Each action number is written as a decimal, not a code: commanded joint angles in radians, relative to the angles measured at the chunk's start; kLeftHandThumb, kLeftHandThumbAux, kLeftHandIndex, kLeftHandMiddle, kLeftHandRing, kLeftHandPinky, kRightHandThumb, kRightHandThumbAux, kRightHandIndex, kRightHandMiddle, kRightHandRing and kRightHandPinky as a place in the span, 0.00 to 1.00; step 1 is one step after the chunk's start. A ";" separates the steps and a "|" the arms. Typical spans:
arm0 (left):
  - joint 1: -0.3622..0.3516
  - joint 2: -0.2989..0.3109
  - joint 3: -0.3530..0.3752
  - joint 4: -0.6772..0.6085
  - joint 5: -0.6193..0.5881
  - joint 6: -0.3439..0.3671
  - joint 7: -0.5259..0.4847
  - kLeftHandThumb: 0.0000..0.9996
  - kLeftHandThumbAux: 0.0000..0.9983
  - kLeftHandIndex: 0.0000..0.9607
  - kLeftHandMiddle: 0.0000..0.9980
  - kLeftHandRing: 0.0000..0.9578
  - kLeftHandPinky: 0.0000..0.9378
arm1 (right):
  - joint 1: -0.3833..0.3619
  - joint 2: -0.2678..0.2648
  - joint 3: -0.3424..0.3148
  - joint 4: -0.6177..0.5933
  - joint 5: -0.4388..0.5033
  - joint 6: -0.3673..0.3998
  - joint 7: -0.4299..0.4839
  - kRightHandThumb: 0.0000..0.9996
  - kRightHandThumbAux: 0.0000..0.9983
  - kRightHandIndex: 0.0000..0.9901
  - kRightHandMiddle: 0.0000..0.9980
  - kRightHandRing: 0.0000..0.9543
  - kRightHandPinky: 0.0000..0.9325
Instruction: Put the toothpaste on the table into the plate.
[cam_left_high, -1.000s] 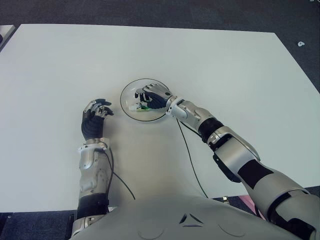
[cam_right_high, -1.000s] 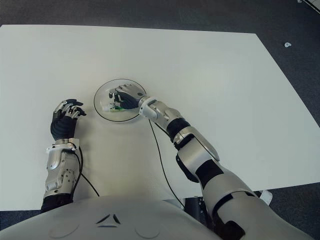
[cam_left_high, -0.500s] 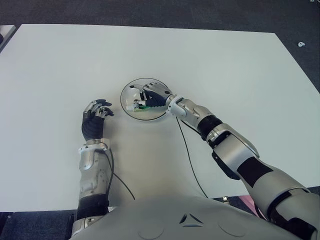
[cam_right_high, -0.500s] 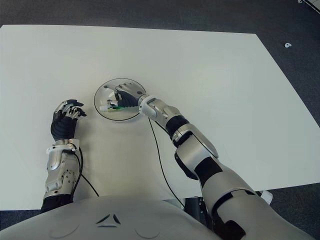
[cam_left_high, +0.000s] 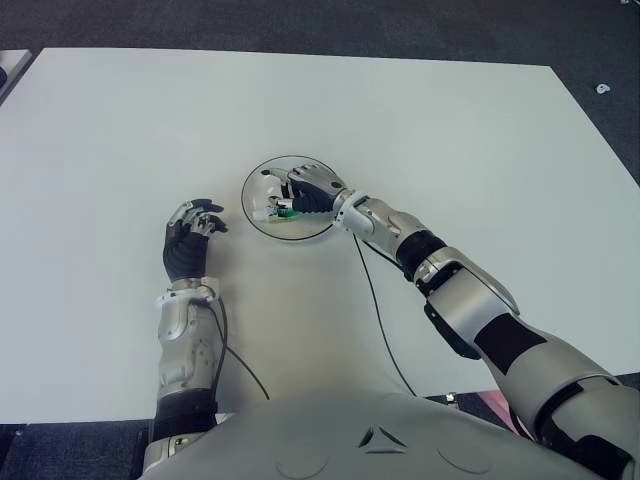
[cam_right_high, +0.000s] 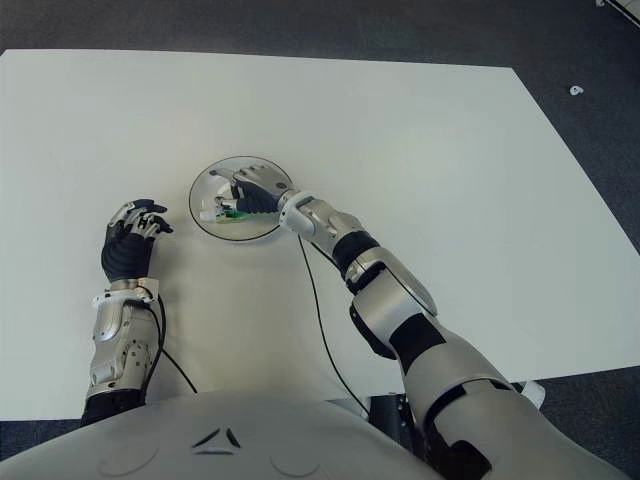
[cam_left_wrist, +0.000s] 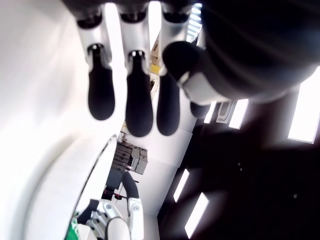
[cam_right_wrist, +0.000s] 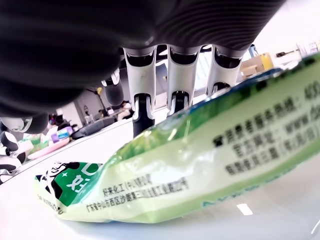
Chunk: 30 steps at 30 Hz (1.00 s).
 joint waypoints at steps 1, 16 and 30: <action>0.041 -0.024 -0.005 0.032 0.004 0.061 0.027 0.84 0.68 0.43 0.48 0.62 0.60 | 0.036 -0.047 -0.021 -0.037 0.027 -0.019 0.048 0.49 0.14 0.00 0.00 0.00 0.00; 0.033 -0.019 0.000 0.048 -0.006 0.055 0.011 0.84 0.68 0.43 0.49 0.62 0.59 | 0.332 -0.104 -0.209 -0.446 0.248 -0.006 0.108 0.15 0.62 0.00 0.00 0.00 0.06; 0.014 -0.011 0.006 0.066 -0.017 0.063 0.007 0.84 0.68 0.43 0.49 0.62 0.59 | 0.547 -0.064 -0.359 -0.583 0.408 -0.069 0.073 0.00 0.99 0.18 0.21 0.20 0.24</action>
